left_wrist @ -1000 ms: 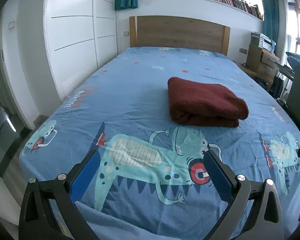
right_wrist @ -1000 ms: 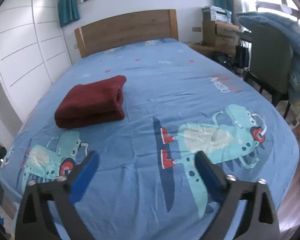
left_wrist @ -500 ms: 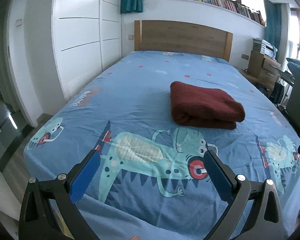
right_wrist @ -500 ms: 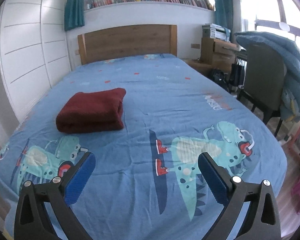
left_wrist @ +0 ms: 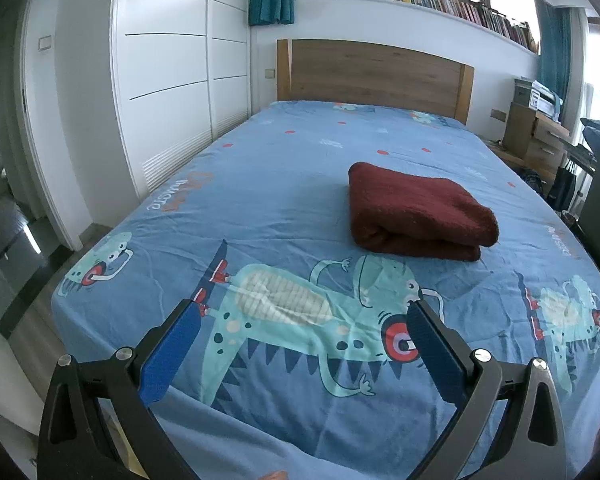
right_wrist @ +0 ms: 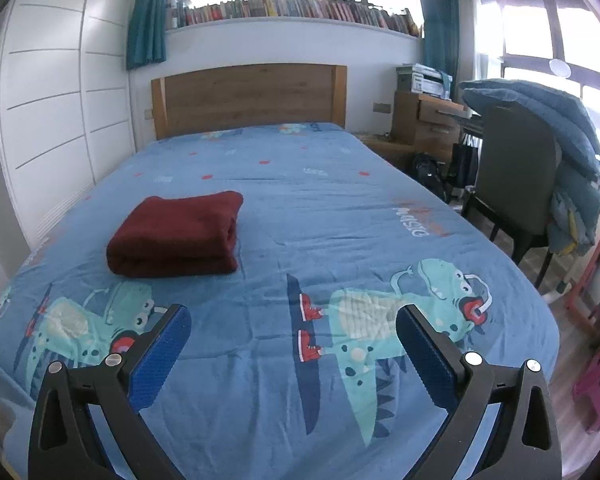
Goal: Fold small clothes
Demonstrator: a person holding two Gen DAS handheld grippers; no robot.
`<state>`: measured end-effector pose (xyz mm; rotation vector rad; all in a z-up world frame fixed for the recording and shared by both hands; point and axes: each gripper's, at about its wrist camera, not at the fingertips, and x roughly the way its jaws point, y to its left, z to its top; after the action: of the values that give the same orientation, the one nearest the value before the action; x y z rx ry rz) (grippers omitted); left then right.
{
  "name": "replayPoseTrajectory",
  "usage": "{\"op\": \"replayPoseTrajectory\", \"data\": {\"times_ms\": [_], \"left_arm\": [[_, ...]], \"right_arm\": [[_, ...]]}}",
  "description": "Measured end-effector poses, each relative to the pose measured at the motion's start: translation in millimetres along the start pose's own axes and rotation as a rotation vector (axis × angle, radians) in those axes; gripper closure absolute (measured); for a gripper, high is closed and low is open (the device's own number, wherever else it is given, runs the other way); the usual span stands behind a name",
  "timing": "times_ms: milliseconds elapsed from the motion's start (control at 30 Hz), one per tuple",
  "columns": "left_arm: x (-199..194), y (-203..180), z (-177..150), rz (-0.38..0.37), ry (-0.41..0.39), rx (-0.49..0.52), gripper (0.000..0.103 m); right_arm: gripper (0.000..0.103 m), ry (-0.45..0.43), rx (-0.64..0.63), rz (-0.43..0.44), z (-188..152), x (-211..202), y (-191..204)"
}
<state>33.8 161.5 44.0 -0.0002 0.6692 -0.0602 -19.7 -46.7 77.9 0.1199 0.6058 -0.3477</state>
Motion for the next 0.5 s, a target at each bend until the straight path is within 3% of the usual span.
{"op": "replayPoseTrajectory", "data": {"times_ms": [500], "left_arm": [[7.5, 8.4, -1.7, -0.018, 0.017, -0.020, 0.002]], "right_arm": [[0.000, 0.022, -0.011, 0.008, -2.2, 6.9, 6.9]]}}
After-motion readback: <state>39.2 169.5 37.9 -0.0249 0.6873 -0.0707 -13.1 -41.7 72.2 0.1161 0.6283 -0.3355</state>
